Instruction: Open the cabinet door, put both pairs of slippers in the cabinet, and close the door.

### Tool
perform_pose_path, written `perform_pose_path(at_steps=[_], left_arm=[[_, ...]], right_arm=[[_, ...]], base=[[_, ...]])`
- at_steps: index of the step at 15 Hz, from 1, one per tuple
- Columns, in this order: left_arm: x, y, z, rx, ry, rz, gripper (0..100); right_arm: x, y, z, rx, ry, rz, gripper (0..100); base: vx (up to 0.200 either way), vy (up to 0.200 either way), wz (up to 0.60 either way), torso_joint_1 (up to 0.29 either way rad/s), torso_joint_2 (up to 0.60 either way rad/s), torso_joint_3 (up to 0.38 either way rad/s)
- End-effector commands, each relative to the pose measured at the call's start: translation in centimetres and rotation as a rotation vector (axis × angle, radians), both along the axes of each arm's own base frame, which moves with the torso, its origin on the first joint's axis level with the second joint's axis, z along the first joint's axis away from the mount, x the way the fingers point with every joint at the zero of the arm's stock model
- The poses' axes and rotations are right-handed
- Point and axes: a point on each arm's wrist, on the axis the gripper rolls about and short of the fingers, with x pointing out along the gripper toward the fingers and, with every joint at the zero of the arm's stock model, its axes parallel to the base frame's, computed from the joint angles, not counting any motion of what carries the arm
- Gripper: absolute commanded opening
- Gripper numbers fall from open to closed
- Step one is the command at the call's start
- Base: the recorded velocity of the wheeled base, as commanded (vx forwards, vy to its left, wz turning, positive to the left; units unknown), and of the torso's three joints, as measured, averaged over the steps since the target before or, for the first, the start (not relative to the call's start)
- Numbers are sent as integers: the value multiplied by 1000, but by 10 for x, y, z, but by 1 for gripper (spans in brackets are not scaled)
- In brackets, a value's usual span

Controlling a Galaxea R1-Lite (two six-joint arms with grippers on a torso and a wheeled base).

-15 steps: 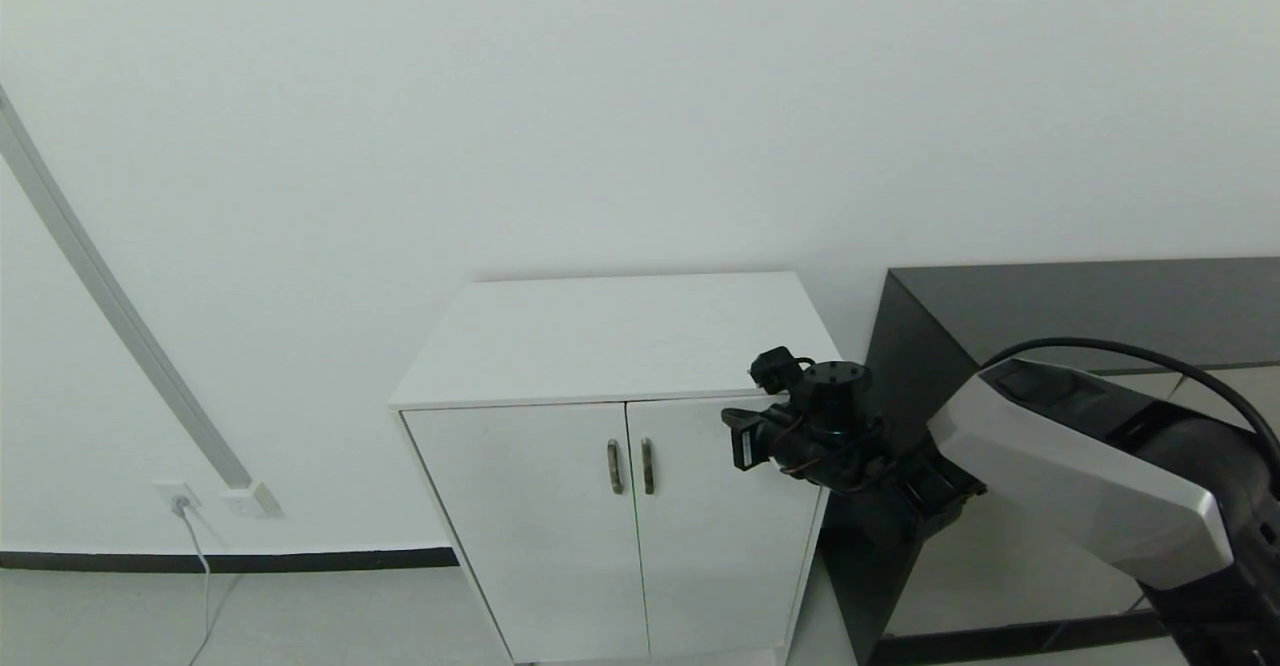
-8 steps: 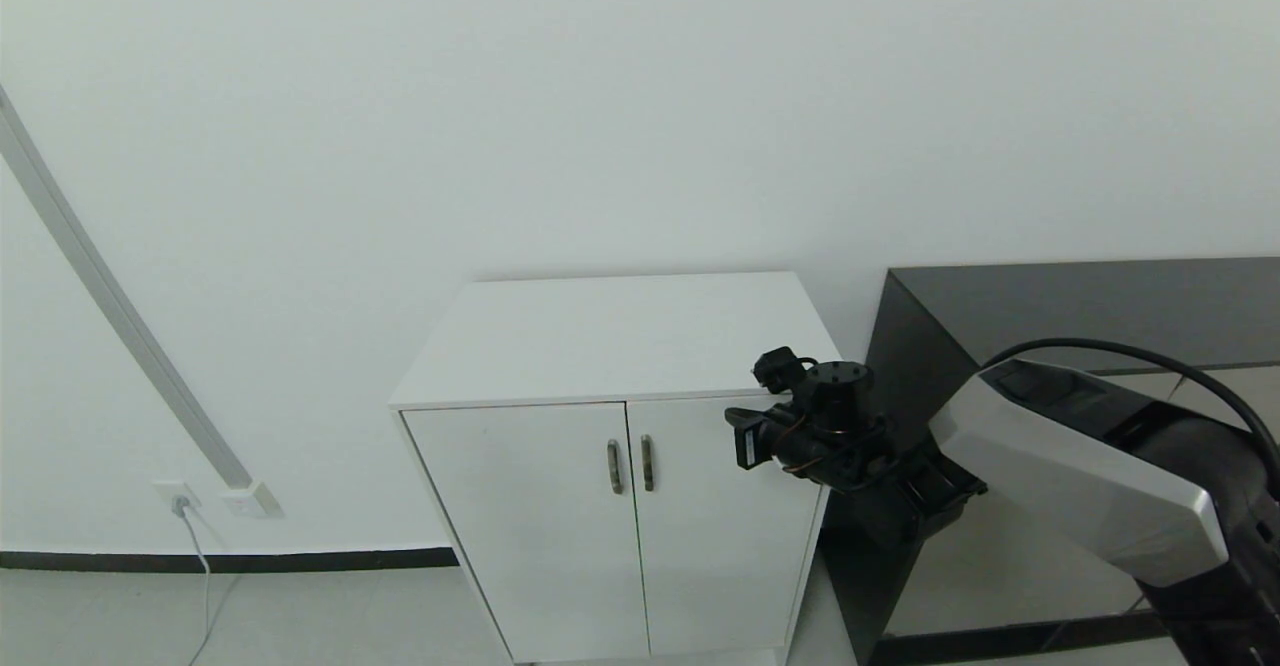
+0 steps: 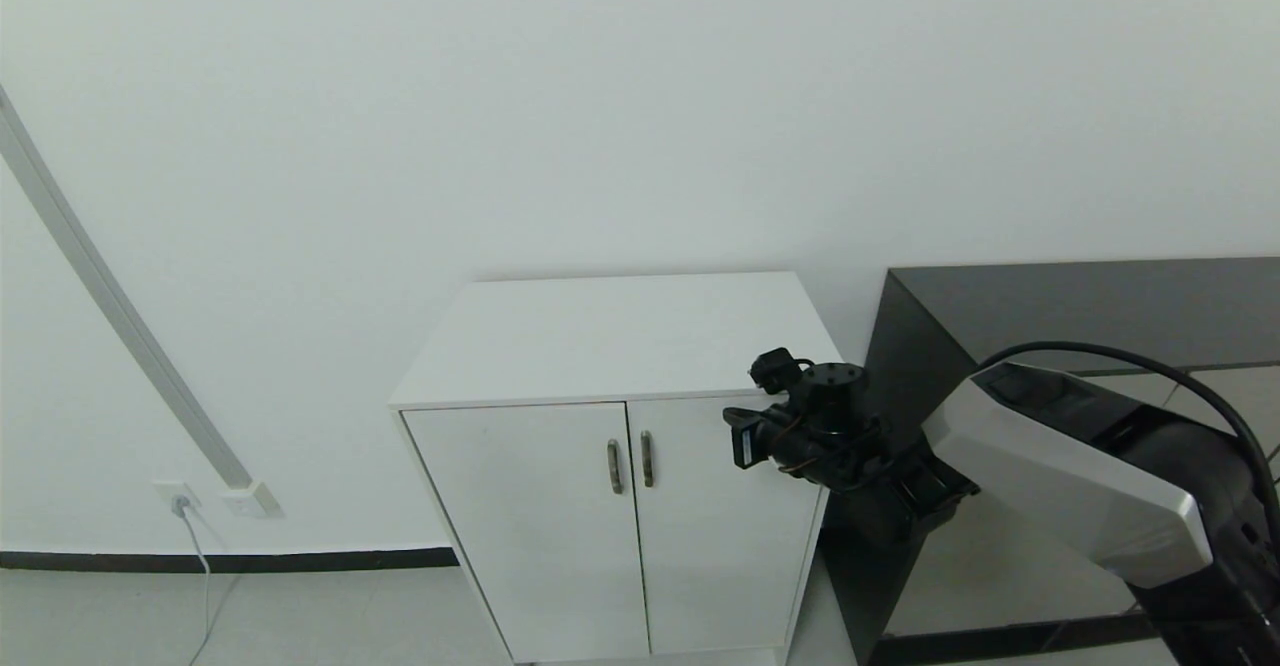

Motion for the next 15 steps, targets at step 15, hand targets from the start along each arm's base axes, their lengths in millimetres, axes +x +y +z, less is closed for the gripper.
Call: perform_pose_path(at_steps=[15], left_arm=[[0,0,0,-2,1,0,0]], right_arm=[[-82,-61,54,19,-56,-80,0]], base=[[0,0,0,0,0,0]])
